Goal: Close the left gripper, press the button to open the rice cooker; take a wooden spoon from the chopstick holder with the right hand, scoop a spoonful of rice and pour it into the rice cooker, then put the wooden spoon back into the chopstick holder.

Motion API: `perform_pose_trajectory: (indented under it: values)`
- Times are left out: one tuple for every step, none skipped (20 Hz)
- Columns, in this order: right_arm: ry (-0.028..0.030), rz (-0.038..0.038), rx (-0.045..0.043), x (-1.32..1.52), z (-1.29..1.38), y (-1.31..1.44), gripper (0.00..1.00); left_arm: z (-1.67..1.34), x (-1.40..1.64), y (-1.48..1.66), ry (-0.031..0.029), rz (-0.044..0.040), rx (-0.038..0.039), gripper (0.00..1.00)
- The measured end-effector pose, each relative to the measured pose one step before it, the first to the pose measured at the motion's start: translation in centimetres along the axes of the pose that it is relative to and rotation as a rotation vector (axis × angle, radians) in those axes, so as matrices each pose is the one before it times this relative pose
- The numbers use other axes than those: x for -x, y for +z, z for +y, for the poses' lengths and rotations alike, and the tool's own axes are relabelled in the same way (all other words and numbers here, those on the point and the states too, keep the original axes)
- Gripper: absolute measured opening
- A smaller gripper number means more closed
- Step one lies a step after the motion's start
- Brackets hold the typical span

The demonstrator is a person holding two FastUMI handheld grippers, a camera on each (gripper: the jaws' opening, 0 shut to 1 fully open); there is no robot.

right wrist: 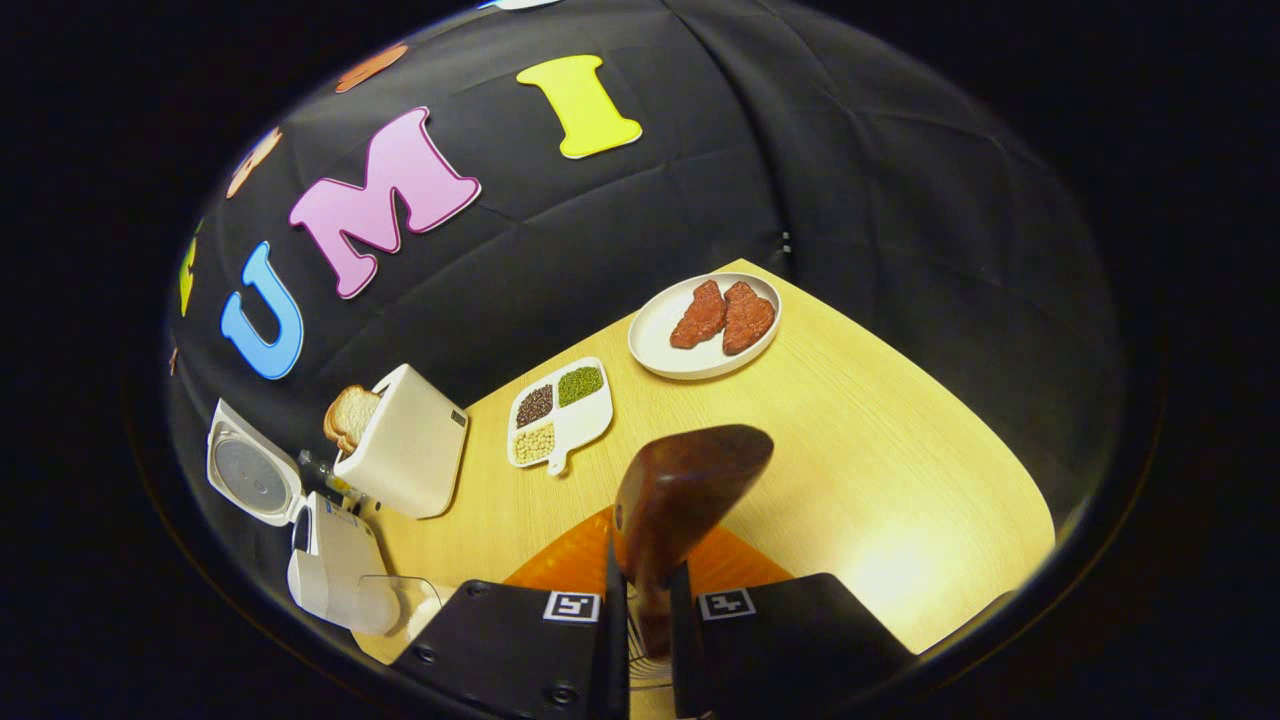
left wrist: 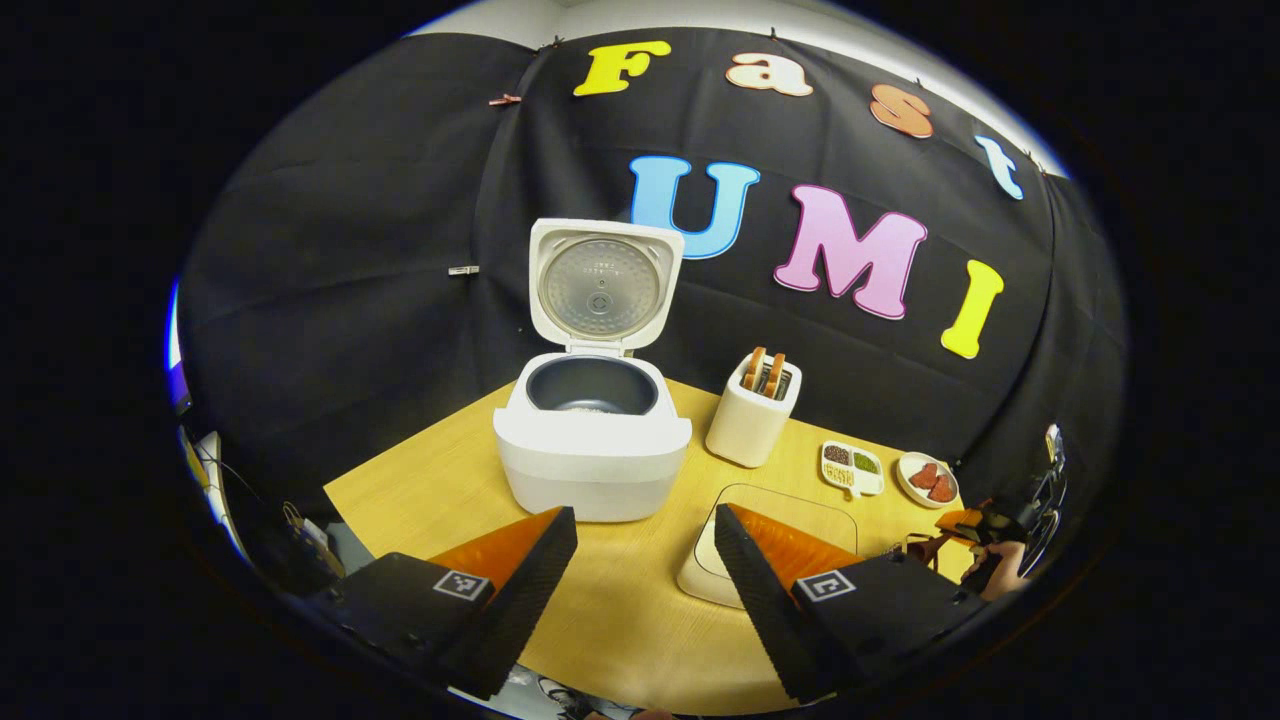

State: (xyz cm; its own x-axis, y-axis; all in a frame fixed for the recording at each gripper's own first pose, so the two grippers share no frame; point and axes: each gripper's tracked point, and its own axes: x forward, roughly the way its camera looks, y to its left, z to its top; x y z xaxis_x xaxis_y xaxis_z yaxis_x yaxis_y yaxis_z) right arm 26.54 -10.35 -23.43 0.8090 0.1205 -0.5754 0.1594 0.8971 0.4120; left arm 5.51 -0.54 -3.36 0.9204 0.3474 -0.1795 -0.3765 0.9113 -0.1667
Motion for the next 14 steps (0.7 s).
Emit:
perform_pose_trajectory:
  values:
    - [0.00116,-0.00012,-0.01165,0.203,-0.127,-0.01,0.22,-0.098,-0.321,-0.075,-0.00616,0.00529,0.00747,0.96]
    - [0.00534,-0.00925,-0.00851,0.353,0.095,0.141,0.24,-0.001,-0.235,0.205,-0.00492,0.00178,0.00209,0.96]
    - [0.00162,-0.01071,-0.00295,0.414,-0.03,0.137,0.29,-0.043,-0.332,0.295,-0.00778,-0.00237,-0.00221,0.96]
    - [0.00191,-0.00801,0.0023,0.054,-0.018,0.006,0.49,-0.068,-0.286,0.557,-0.00785,-0.00635,-0.00653,0.96]
    - [-0.00848,-0.00646,0.00617,0.868,-0.094,0.075,0.7,0.061,-0.397,0.524,-0.008,-0.00901,-0.00952,0.96]
    - [-0.00606,-0.0068,0.00444,0.45,-0.122,0.011,0.91,0.182,-0.359,0.662,-0.00706,-0.01117,-0.01106,0.96]
    - [-0.00595,-0.00816,0.00514,0.63,-0.033,0.001,0.91,0.332,-0.305,0.842,-0.0037,-0.0161,-0.01008,0.96]
    - [-0.00545,-0.00995,0.00638,0.796,-0.11,-0.056,0.93,0.374,-0.351,0.936,0.00037,-0.01786,-0.01054,0.96]
    - [-0.00483,-0.00728,0.0076,0.618,0.035,-0.048,0.98,0.424,-0.398,0.959,-0.0012,-0.02042,-0.01162,0.96]
    - [-0.01062,-0.01277,0.01669,0.999,-0.313,0.001,0.98,0.457,-0.491,1.214,0.00046,-0.02123,-0.01158,0.96]
    - [-0.00748,-0.01606,0.01736,0.839,-0.169,0.16,0.99,0.61,-0.598,1.207,0.00216,-0.02282,-0.01182,0.96]
    - [-0.00643,-0.01763,0.01723,0.9,-0.133,0.216,0.99,0.698,-0.57,1.473,0.00664,-0.02197,-0.01345,0.95]
    - [-0.00518,-0.01906,0.01575,0.893,-0.1,0.258,0.99,0.836,-0.678,1.575,0.013,-0.02522,-0.0159,0.96]
    - [-0.00411,-0.02085,0.0142,0.564,-0.192,0.432,0.99,0.901,-0.672,1.957,0.01527,-0.03139,-0.01614,0.96]
